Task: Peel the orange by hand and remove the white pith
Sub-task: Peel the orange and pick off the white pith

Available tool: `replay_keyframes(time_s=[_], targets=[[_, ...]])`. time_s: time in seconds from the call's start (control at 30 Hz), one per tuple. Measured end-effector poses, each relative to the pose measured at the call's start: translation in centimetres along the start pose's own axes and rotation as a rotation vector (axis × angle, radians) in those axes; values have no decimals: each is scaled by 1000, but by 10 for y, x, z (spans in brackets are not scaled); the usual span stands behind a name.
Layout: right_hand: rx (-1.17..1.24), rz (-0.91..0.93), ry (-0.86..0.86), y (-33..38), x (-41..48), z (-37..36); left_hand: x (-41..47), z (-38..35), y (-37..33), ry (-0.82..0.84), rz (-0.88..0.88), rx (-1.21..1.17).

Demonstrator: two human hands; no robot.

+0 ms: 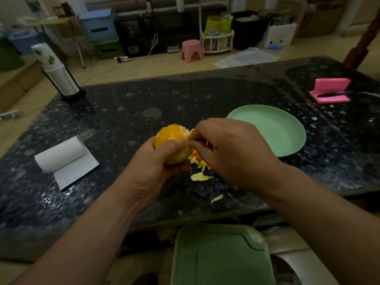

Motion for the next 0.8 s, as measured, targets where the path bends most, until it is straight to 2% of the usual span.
replay_keyframes(time_s=[0.2, 0.43, 0.53, 0.67, 0.8], targets=[[-73, 18, 8, 8, 1, -5, 2, 4, 4, -37, -8, 99], [-55, -22, -28, 7, 1, -4, 1, -3, 4, 3, 2, 54], [52, -126, -61, -3, -2, -4, 0, -4, 2, 21, 9, -6], [327, -308, 58, -21, -7, -8, -1, -3, -1, 19, -1, -73], [449, -359, 101, -23, -7, -7, 0, -1, -4, 24, -37, -39]])
Point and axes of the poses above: each hand's wrist, its own x-axis towards the middle knuckle, its own z-axis out of the back of the hand, y = z × x, the point moved 6 cm from there along x, towards the middle knuckle, and after that the axes turned 3 degrees about -z, right-handed, at the moved point
